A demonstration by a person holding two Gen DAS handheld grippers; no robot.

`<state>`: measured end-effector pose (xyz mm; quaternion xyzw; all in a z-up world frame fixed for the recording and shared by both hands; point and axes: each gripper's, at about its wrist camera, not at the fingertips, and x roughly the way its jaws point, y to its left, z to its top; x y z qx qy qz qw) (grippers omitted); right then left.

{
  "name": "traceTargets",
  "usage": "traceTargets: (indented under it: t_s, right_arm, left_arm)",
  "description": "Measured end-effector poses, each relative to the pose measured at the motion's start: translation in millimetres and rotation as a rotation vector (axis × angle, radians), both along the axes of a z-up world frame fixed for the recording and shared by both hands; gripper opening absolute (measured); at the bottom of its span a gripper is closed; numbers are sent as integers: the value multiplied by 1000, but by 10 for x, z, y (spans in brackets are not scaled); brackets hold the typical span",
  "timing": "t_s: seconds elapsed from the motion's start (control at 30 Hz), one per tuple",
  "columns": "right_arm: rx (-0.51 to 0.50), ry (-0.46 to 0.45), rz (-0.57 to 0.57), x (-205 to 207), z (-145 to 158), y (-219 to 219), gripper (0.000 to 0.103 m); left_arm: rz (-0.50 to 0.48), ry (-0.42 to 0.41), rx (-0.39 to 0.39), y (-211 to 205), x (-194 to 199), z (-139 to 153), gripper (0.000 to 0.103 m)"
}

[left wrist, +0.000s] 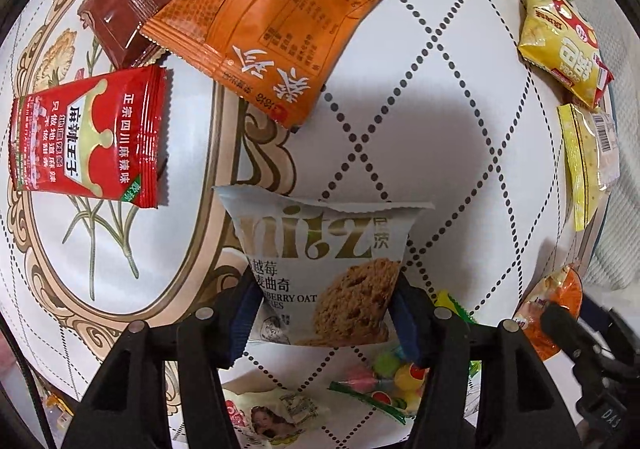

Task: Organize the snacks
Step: 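Grasp the cookie packet with the left tool while the right tool grasps an orange packet, then carry both packets into the box and release them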

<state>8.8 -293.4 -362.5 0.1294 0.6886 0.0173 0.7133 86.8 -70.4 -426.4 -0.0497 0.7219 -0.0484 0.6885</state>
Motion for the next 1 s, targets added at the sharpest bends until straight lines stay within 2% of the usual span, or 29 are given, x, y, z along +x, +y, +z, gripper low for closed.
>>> traceTargets:
  t_s: [0.03,0.07,0.23,0.4,0.57,0.67,0.73,0.87,1.0]
  right_arm:
    - [17,12,-21,-3,-40,-37,72]
    - [40,23,-45,-17,-71,-61,72]
    - [69,37,-107,-11,-229,-71,71]
    - [32,13,-87,-6,-276,11,61]
    - [20,11,-80,12,-273,76,60]
    - [13,5,-70,34,-267,122,56]
    - [9,-5,-57,47,-227,162,54]
    - [-17,-51,-6,113,-120,344,51]
    - [3,-115,33,211,181,526,51]
  left_arm:
    - [1,2,1,2,5,-5,58]
    - [1,3,2,50,189,4,58]
    - [-10,-14,15,20,146,41,57]
    - [-12,-16,19,-54,117,97,57]
    - [-12,-16,17,-58,97,95,57]
    - [-12,-16,19,-88,83,111,57]
    - [-9,-27,23,-92,63,141,51]
    - [-15,-61,1,-104,43,309,48]
    - [-35,-137,-44,-137,83,742,48]
